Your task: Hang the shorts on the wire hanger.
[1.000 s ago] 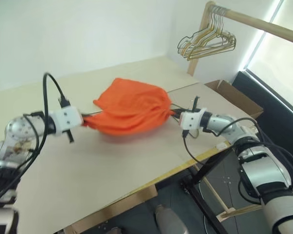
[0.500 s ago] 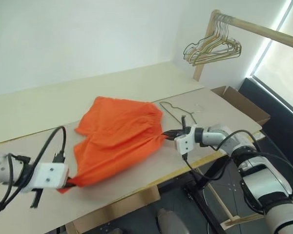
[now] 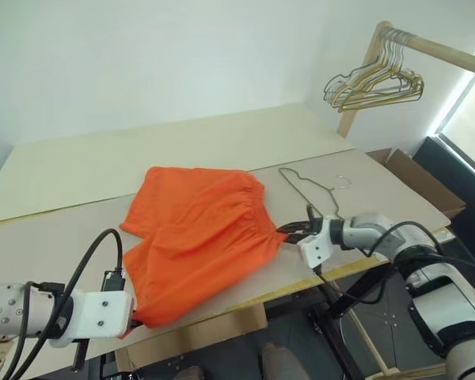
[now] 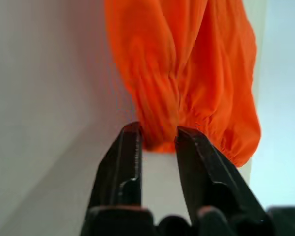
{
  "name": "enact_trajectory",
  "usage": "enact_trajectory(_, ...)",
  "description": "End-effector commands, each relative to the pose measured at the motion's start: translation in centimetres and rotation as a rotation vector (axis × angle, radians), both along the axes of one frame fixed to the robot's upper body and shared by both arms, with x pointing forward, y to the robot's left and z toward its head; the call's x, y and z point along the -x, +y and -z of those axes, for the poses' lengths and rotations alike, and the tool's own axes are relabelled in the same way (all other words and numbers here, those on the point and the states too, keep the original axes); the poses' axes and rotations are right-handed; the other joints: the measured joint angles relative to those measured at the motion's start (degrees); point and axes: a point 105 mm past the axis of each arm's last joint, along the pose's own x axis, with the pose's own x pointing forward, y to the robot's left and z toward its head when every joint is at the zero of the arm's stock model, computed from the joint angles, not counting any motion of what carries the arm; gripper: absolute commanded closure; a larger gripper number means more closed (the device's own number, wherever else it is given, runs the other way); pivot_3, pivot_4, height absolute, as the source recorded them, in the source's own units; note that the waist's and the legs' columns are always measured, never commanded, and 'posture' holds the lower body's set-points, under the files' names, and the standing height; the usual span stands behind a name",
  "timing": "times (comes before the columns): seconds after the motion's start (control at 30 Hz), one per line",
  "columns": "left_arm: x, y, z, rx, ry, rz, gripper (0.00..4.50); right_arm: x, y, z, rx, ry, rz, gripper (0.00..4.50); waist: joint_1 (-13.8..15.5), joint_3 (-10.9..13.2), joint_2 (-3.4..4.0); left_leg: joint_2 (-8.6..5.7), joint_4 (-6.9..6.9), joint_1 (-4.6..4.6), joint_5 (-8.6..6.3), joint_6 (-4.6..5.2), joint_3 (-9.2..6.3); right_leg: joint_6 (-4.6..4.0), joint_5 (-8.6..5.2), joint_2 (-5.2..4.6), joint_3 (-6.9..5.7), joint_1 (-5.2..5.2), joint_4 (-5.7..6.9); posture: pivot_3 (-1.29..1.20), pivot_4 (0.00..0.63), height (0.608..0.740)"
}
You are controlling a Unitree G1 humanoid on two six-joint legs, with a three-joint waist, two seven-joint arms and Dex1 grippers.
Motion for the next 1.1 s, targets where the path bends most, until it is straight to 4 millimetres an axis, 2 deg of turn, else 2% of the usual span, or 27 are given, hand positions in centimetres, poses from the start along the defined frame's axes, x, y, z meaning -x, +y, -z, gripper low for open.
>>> enact_trajectory(0.03, 0.5, -0.3, -0.5, 0.012, 0.022, 0.045, 3.18, 0.4, 0.2, -1.3, -0.033, -0.030, -0.030, 1.84, 0.0, 0.0, 0.01, 0.02, 0.00, 0.01, 0.00, 0.00, 0.01, -0.01, 0.01, 0.01, 0.00, 0.00, 0.00, -0.15, 0.030, 0.740)
enact_trajectory(0.2, 1.5, 0.7, -2.4, 0.059, 0.089, 0.065, 1.51, 1.2, -0.8, -2.2, -0.059, -0.032, 0.003, 0.06, 0.1, 0.0, 0.03, 0.11, 0.00, 0.00, -0.01, 0.02, 0.05, -0.10, 0.01, 0.06, 0.01, 0.01, -0.04, -0.15, 0.037, 0.740)
enact_trajectory(0.33, -0.4, 1.2, -5.4, 0.201, 0.006, -0.015, 0.15, 2.1, -2.7, -3.8, -0.111, 0.012, 0.106, 0.00, 1.7, 0.1, 0.11, 0.10, 0.01, -0.02, -0.02, 0.04, 0.03, -0.10, 0.00, 0.04, -0.04, 0.04, -0.08, -0.13, 0.046, 0.740)
enact_trajectory(0.37, -1.0, 1.0, -6.1, 0.252, -0.011, -0.032, 0.02, 2.3, -3.1, -4.3, -0.146, 0.052, 0.156, 0.00, 2.2, 0.1, 0.14, 0.10, 0.01, -0.02, -0.03, 0.05, 0.03, -0.10, -0.01, 0.04, -0.06, 0.04, -0.09, -0.12, 0.048, 0.740)
enact_trajectory(0.53, -3.5, -1.2, -9.2, 0.529, -0.076, -0.101, 0.02, 2.5, -4.3, -6.7, -0.348, 0.263, 0.432, 0.00, 3.5, 0.1, 0.20, 0.19, 0.02, -0.02, -0.04, 0.07, 0.03, -0.09, 0.00, 0.06, -0.07, 0.10, -0.09, -0.13, 0.045, 0.740)
enact_trajectory(0.63, -4.7, -2.4, -10.2, 0.636, -0.092, -0.126, 0.02, 2.2, -4.8, -7.3, -0.428, 0.383, 0.609, 0.00, 4.2, 0.1, 0.22, 0.19, 0.03, -0.06, -0.04, 0.06, 0.03, -0.09, 0.01, 0.06, -0.07, 0.06, -0.08, -0.13, 0.042, 0.740)
enact_trajectory(0.77, -6.6, -4.7, -11.1, 0.784, -0.097, -0.130, 0.02, 0.1, -6.8, -7.8, -0.575, 0.483, 0.961, 0.00, 5.2, 0.1, 0.23, 0.17, 0.06, -0.15, -0.05, 0.05, 0.03, -0.09, 0.03, 0.07, -0.08, -0.05, -0.07, -0.14, 0.035, 0.740)
enact_trajectory(0.83, -7.7, -6.2, -11.4, 0.859, -0.091, -0.132, 0.02, -1.2, -9.1, -7.0, -0.590, 0.505, 1.230, 0.00, 5.4, 0.1, 0.23, 0.14, 0.06, -0.19, -0.05, 0.04, 0.03, -0.10, 0.05, 0.06, -0.08, -0.08, -0.08, -0.15, 0.033, 0.740)
enact_trajectory(0.9, -8.1, -7.2, -11.6, 0.888, -0.072, -0.116, 0.02, -1.5, -10.5, -6.5, -0.592, 0.516, 1.387, 0.00, 5.6, 0.1, 0.23, 0.09, 0.07, -0.26, -0.05, 0.04, 0.03, -0.11, 0.07, 0.04, -0.08, -0.14, -0.08, -0.16, 0.033, 0.740)
enact_trajectory(1.1, -9.9, -9.1, -11.9, 0.890, -0.054, -0.110, 0.02, -1.8, -13.1, -4.7, -0.629, 0.600, 1.722, 0.00, 5.9, 0.1, 0.23, 0.05, 0.07, -0.47, -0.07, 0.02, 0.07, -0.11, 0.07, 0.05, -0.05, -0.29, -0.17, -0.17, 0.037, 0.740)
